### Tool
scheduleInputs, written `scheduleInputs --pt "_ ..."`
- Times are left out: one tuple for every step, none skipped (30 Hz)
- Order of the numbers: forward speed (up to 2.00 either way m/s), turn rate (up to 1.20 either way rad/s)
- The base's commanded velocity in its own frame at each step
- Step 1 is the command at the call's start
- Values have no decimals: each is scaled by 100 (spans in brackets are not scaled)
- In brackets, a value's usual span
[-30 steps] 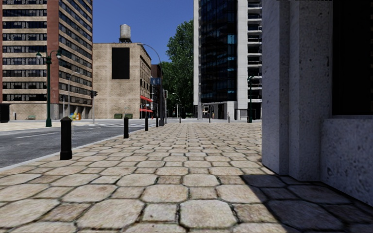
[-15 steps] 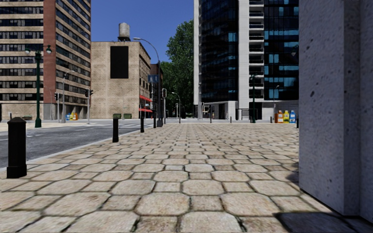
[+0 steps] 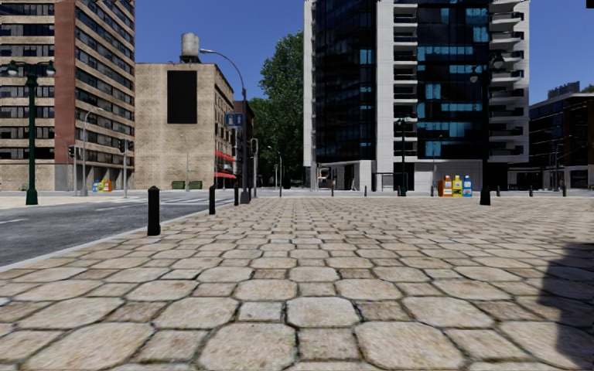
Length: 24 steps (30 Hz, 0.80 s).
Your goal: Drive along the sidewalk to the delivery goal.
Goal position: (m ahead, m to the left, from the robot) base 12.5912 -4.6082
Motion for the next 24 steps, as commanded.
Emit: scheduleInputs --pt "200 -40" --pt "200 -40" --pt "200 -40" --pt "200 -40" --pt "200 -40" --pt "200 -40" --pt "200 -40" --pt "200 -40" --pt "200 -40" --pt "200 -41" --pt "200 -41" --pt "200 -41" --pt "200 -41" --pt "200 -41" --pt "200 -41" --pt "200 -41" --pt "200 -41" --pt "200 -41" --pt "200 -41" --pt "200 -41" --pt "200 -41" --pt "200 -45" --pt "200 -45" --pt "200 -48"
